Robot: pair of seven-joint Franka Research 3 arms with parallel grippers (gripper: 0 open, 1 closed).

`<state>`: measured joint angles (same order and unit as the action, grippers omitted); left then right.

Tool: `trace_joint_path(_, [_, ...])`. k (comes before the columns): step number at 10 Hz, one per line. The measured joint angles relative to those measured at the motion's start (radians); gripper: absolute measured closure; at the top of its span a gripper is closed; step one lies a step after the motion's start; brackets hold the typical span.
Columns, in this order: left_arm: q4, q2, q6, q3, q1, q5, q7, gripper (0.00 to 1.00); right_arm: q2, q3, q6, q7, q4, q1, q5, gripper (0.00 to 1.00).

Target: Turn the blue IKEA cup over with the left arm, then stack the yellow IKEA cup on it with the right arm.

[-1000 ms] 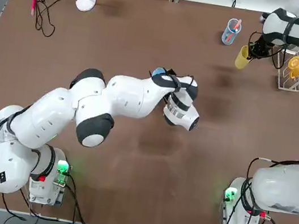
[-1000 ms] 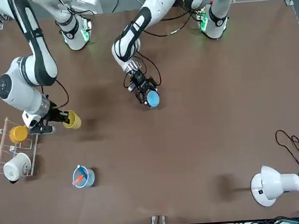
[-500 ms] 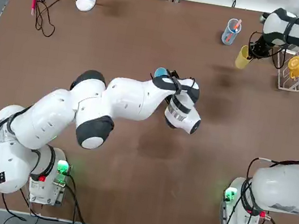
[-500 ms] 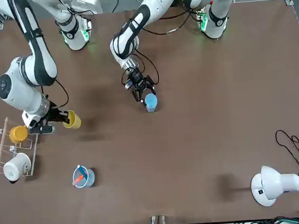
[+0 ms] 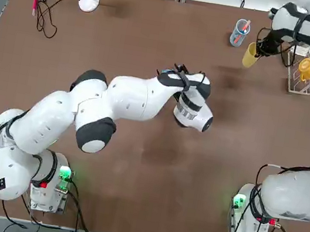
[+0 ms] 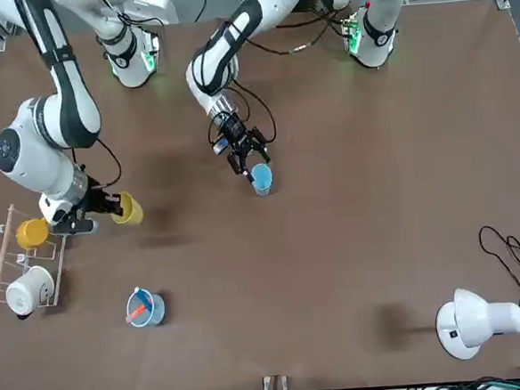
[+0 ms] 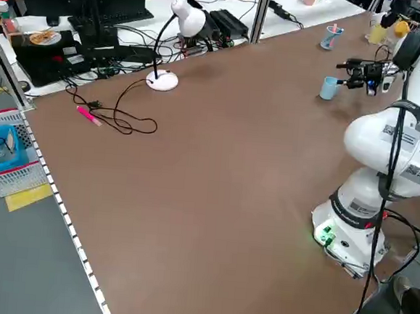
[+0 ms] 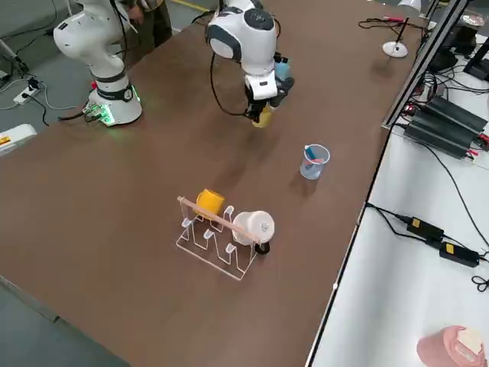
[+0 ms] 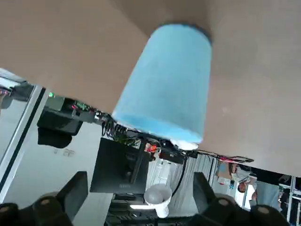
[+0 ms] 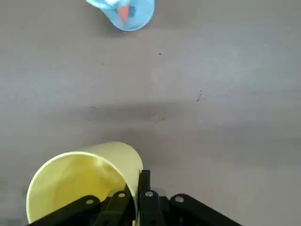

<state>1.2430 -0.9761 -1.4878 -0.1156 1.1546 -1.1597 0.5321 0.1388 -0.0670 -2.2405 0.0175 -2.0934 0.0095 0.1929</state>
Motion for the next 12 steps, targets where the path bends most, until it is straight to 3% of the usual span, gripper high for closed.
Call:
trace_joint_path(2, [0.083, 0.074, 0.017, 0.001, -0.004, 0.006, 0.018, 0.01, 0.0, 0.002, 0.019, 0.074, 0.048, 0.058, 0.0, 0.96])
trace_joint_path(4, [0.223, 0.197, -0.022, -0.002, -0.046, 0.006, 0.018, 0.01, 0.011, 0.003, 0.012, 0.186, 0.079, 0.131, -0.001, 0.96])
trace_joint_path(7, [0.536, 0.481, -0.241, -0.002, -0.184, 0.006, -0.051, 0.01, 0.109, 0.002, 0.007, 0.434, 0.186, 0.256, -0.083, 0.96])
trace_joint_path(10, [0.809, 0.785, -0.531, -0.002, -0.42, 0.005, -0.062, 0.01, 0.191, -0.012, 0.003, 0.615, 0.269, 0.346, -0.134, 0.96])
trace_joint_path(12, [0.922, 0.929, -0.72, -0.003, -0.609, 0.01, -0.071, 0.01, 0.208, -0.08, 0.004, 0.772, 0.311, 0.364, -0.199, 0.96])
